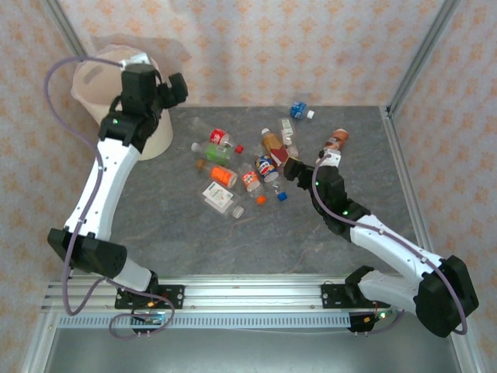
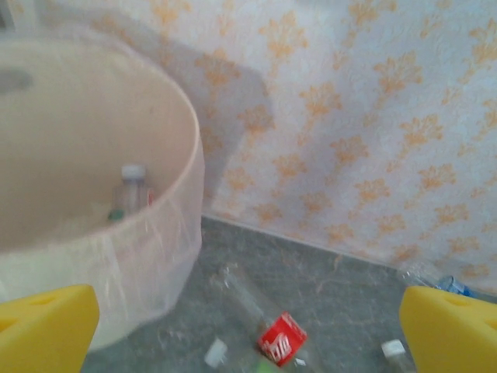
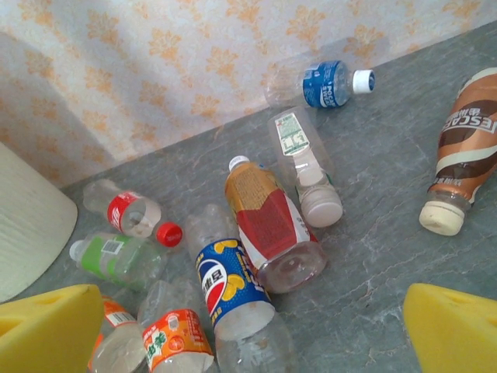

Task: Put the plastic bottles in the bin

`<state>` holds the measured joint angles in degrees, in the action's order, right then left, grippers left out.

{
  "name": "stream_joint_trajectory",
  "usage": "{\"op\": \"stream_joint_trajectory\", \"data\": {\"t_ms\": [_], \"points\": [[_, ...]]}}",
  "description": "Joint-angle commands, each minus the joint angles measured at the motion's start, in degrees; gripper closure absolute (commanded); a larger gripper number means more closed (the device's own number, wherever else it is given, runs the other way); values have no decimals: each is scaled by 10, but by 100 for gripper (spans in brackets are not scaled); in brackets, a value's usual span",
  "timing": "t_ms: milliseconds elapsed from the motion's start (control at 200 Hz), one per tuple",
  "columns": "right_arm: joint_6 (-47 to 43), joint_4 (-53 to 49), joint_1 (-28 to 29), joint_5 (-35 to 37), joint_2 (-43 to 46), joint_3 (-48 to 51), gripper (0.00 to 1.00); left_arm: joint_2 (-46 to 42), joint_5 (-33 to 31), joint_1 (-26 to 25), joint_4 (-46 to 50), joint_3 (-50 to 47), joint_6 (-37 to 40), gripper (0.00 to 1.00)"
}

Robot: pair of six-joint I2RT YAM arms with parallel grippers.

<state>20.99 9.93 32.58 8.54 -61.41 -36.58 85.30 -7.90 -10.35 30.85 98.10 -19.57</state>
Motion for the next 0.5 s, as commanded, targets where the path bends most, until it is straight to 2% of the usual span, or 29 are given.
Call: {"op": "stream_joint_trajectory", "data": {"t_ms": [0,190,320,420,495], "points": [[-8,21,-3,-16,6,13,1,-43,-70,-41,-55,-85,-81,0],[-13,35,-4,-22,6,21,1,-74,-129,-117,-4,-164,-146,0],[-14,33,-5,-21,3,19,1,-65,-84,-129,29,-206,-165,0],[-15,26,-5,-28,2,15,1,-65,-51,-132,66,-240,-229,0],[-15,15,-5,-28,3,12,1,-81,-44,-152,72,-283,-287,0]]}}
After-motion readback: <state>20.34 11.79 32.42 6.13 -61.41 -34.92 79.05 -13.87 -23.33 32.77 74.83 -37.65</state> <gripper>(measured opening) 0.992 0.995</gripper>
